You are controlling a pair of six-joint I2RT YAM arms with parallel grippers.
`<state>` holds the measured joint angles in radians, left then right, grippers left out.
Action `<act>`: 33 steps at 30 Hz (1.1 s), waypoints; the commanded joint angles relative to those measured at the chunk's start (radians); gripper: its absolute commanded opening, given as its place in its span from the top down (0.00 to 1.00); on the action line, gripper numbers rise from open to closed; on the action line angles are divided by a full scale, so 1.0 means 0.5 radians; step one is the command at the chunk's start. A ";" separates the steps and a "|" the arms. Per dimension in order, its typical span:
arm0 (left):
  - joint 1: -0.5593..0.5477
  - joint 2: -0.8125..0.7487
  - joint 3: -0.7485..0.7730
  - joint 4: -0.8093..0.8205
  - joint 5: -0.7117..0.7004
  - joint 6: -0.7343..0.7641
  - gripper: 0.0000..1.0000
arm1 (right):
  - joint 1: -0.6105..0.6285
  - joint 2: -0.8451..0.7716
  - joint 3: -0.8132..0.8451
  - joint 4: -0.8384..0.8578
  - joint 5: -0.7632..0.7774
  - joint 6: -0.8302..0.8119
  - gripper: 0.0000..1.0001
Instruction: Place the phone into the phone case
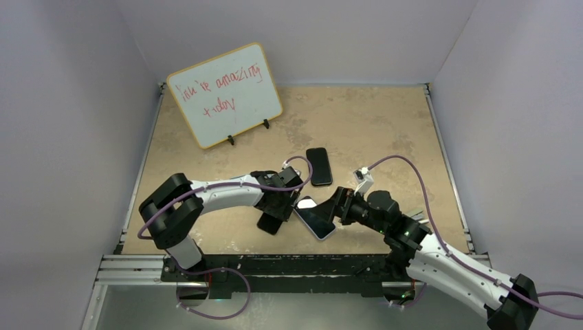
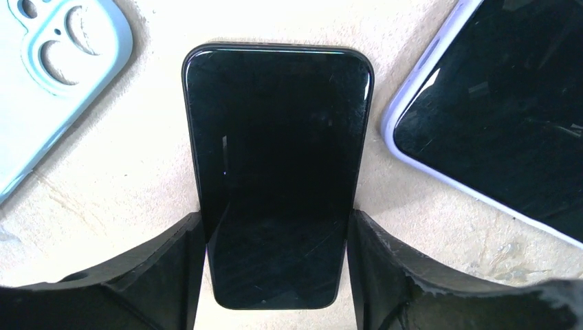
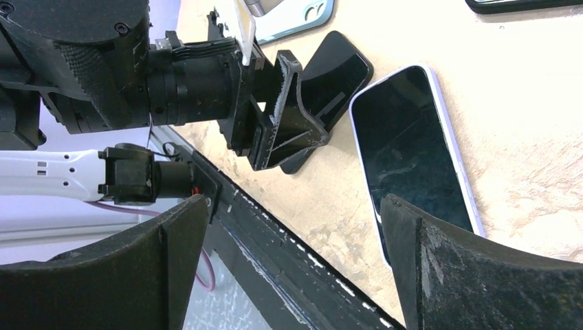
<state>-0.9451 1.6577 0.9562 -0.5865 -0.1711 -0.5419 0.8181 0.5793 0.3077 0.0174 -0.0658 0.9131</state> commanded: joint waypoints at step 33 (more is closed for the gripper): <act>0.128 -0.900 -0.617 1.306 0.591 -1.315 0.77 | 0.121 0.097 0.098 0.498 0.135 -0.031 0.40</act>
<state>-0.8967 1.2778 0.6552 -0.0746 0.1322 -1.1004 0.8761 0.5697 0.2642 0.2512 -0.0162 1.0187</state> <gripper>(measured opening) 0.677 0.571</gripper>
